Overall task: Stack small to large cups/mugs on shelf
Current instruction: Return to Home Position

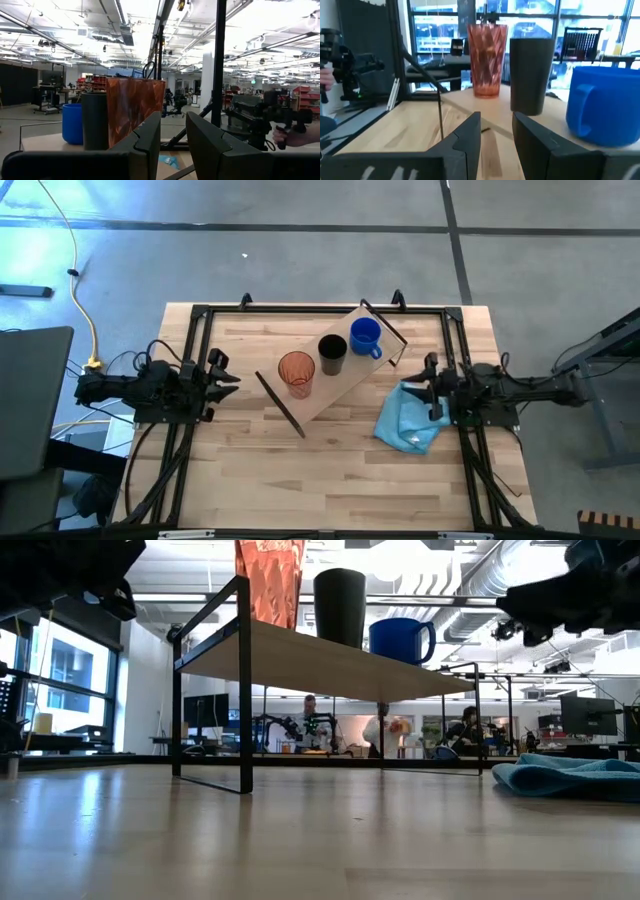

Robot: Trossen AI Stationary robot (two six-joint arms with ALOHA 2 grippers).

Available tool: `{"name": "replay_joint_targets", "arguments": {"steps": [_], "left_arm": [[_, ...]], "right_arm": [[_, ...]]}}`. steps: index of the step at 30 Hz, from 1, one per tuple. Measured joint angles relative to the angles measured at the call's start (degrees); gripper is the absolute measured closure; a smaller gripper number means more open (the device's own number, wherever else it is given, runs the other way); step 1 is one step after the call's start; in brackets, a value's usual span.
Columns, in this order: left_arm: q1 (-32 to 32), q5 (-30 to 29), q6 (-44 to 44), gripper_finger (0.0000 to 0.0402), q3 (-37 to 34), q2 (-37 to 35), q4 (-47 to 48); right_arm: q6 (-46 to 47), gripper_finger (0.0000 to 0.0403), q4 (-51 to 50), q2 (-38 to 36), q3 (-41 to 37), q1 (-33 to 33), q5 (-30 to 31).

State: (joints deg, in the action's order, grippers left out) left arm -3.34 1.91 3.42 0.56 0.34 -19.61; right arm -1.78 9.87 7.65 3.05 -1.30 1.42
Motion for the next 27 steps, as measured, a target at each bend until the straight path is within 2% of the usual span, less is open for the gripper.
{"name": "replay_joint_targets", "arguments": {"steps": [7, 11, 15, 19, 21, 24, 27], "left_arm": [[0.0, 0.0, 0.0, 0.0318, 0.0, 0.0, -0.2], [0.0, 0.0, -0.2, 0.0318, 0.0, 0.0, -0.2], [0.0, 0.0, -0.2, 0.0318, 0.0, 0.0, 0.0], [0.0, 0.0, -0.4, 0.0318, 0.0, 0.0, 0.0], [0.0, 0.0, -0.4, 0.0318, 0.0, 0.0, 0.1], [0.0, 0.0, -0.4, 0.0318, 0.0, 0.0, 0.1], [0.0, 0.0, -0.2, 0.0318, 0.0, 0.0, 0.1]], "right_arm": [[-4.2, 0.0299, -0.9, -7.6, 0.0, 0.0, -2.4], [-7.4, 0.0299, 2.0, -7.5, -0.1, -0.2, -6.3], [-7.6, 0.0299, 3.0, -7.4, 0.0, -1.2, -6.5], [-8.8, 0.0299, 5.3, -7.4, -0.2, -2.7, -4.0], [-10.9, 0.0299, 7.4, -7.4, -0.2, -3.6, -1.3], [-14.7, 0.0299, 10.2, -7.4, -0.2, -4.8, -0.5], [-12.5, 0.0299, 5.7, -7.4, -0.2, -5.6, 1.2]]}}
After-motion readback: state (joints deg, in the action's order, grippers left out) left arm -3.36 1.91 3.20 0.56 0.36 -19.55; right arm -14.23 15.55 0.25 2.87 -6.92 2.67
